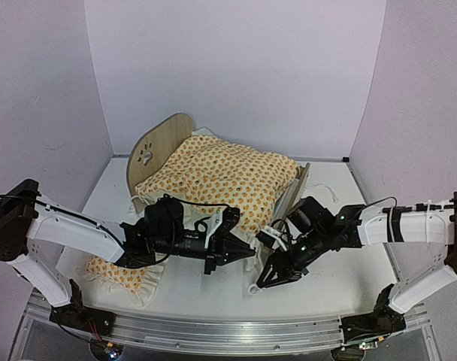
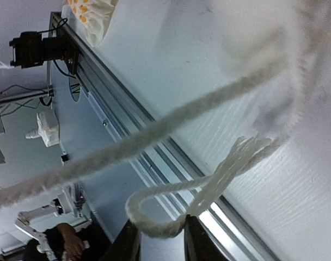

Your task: Set up the pet bed

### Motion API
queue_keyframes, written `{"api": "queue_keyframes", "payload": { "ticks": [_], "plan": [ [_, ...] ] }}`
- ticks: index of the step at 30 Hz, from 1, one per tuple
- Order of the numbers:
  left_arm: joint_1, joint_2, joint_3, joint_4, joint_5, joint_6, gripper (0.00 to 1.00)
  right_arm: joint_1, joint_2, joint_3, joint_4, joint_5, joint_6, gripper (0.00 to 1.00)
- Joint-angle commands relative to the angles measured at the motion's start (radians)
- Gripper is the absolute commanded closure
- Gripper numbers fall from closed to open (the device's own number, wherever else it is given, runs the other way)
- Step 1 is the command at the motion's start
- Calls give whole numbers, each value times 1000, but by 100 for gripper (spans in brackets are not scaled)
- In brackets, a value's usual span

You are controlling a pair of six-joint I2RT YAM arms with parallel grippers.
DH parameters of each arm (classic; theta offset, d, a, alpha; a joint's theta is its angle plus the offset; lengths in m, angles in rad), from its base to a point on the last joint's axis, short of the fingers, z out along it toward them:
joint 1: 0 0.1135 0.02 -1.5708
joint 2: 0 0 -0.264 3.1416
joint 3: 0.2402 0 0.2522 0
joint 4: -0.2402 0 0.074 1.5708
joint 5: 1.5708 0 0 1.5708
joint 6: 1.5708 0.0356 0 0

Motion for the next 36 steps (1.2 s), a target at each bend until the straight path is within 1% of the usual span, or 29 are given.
{"api": "queue_keyframes", "payload": {
  "ticks": [1, 2, 3, 5, 6, 7, 9, 11, 12, 14, 18, 23, 26, 31, 32, 33, 34, 36],
  "plan": [
    [4, -20, 11, 41, -3, -4, 100, 39, -55, 60, 34, 153, -3, 52],
    [4, -17, 11, 40, -1, -6, 100, 34, -97, 67, -23, 227, -29, 43],
    [4, -15, 12, 41, 0, -7, 100, 24, -138, 69, -64, 273, -55, 37],
    [4, -8, 14, 41, 5, -5, 100, 17, -179, 92, -136, 337, -128, 33],
    [4, -4, 19, 39, 9, -4, 100, 16, -185, 108, -173, 354, -193, 33],
    [5, -2, 20, 40, 10, -6, 100, 18, -191, 128, -196, 356, -225, 32],
    [5, 1, 22, 39, 15, -10, 100, 29, -261, 121, -126, 331, -294, 32],
    [4, 9, 28, 39, 18, -16, 100, 33, -310, 64, 12, 288, -327, 29],
    [4, 14, 32, 39, 22, -16, 100, 32, -310, 49, 66, 262, -333, 28],
    [4, 23, 39, 39, 27, -31, 100, 33, -284, 58, 115, 253, -322, 28],
    [4, 29, 47, 37, 28, -58, 100, 37, -288, 34, 212, 203, -306, 31],
    [4, 23, 62, 36, 49, -82, 100, 39, -277, -2, 238, 188, -407, 35],
    [4, 6, 53, 36, 45, -74, 100, 43, -227, -33, 290, 124, -464, 41],
    [4, 2, 55, 36, 44, -79, 100, 52, -174, -62, 401, 128, -489, 41],
    [4, 5, 58, 36, 49, -84, 100, 53, -164, -62, 440, 137, -486, 42],
    [4, 6, 59, 36, 51, -86, 100, 53, -156, -61, 455, 136, -483, 45],
    [5, 5, 57, 35, 51, -88, 100, 54, -152, -60, 466, 135, -477, 50],
    [5, -5, 51, 35, 44, -84, 100, 55, -161, -81, 499, 137, -453, 69]
  ]
}}
